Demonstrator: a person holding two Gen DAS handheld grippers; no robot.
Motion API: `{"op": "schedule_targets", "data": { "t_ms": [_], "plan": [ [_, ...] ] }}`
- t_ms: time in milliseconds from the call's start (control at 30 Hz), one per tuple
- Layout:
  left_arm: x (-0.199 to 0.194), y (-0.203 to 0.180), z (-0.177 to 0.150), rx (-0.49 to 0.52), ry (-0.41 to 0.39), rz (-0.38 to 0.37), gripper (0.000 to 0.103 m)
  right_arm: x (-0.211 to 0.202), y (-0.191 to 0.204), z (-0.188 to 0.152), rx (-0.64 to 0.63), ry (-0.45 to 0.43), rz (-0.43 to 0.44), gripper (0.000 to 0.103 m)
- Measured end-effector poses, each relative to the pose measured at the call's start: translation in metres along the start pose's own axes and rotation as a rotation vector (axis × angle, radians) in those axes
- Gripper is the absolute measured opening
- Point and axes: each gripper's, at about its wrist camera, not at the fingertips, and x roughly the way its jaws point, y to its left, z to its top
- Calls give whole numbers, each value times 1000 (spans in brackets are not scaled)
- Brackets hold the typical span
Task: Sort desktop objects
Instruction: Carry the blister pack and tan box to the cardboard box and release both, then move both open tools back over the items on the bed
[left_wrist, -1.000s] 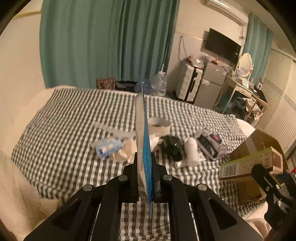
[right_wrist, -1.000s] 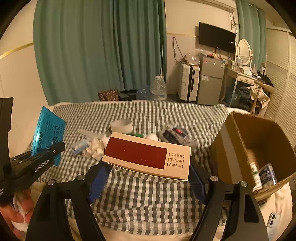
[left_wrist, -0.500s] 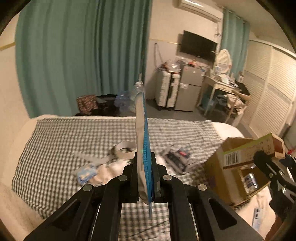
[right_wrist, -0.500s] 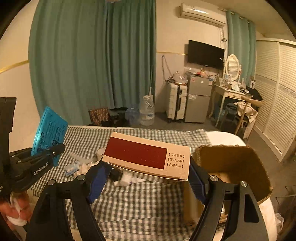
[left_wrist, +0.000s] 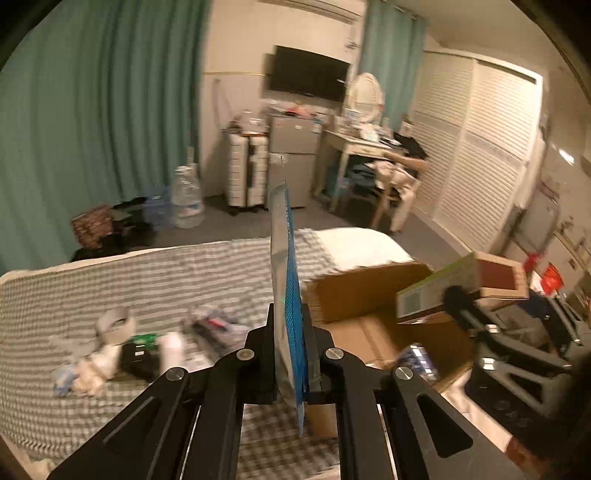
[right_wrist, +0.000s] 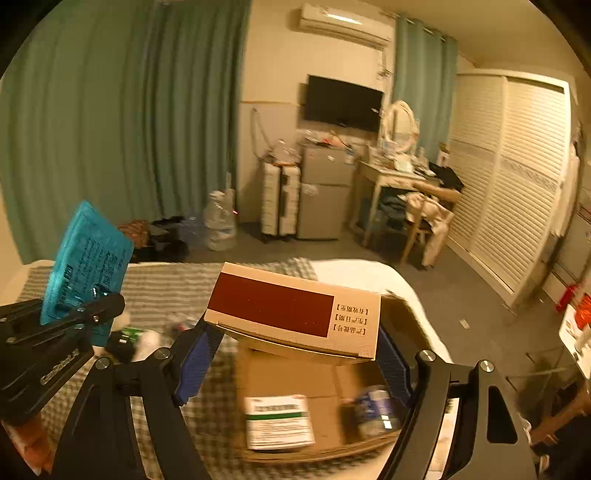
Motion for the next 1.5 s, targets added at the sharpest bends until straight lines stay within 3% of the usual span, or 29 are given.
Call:
{"op": "schedule_targets", "data": {
  "t_ms": [200,500,567,600,633,700,767,867,967,1233,1367,1500],
  "plan": [
    [47,-51,-8,79,73,-61,8,39,-57,-21,85,103,-26,77],
    [103,-71,-20,127,165,-152,11,93,-105,-56,151,212,-44,77],
    [108,-74,-21,151,176,-144,36,100,-109,-61,159,222,-39,78],
    [109,-75,-21,162,167,-101,71,101,-112,-64,166,225,-33,78],
    [106,-73,-21,163,140,-47,94,103,-114,-65,177,228,-27,82],
    [94,-64,-19,140,50,20,97,103,-120,-66,211,233,-45,89],
    [87,-57,-17,128,40,9,98,99,-127,-64,236,222,-52,89],
    [72,-40,-14,104,50,-12,98,84,-132,-60,262,198,-48,89],
    [48,-16,-9,103,29,26,98,65,-122,-50,255,157,-36,89],
    [-34,119,1,11,-50,254,103,10,-60,-21,111,36,26,90],
    [-63,189,-17,-88,-68,346,103,-8,-12,-15,89,-37,139,94],
    [-72,257,-51,-186,-54,437,103,-2,44,-25,84,-52,255,94]
  ]
}}
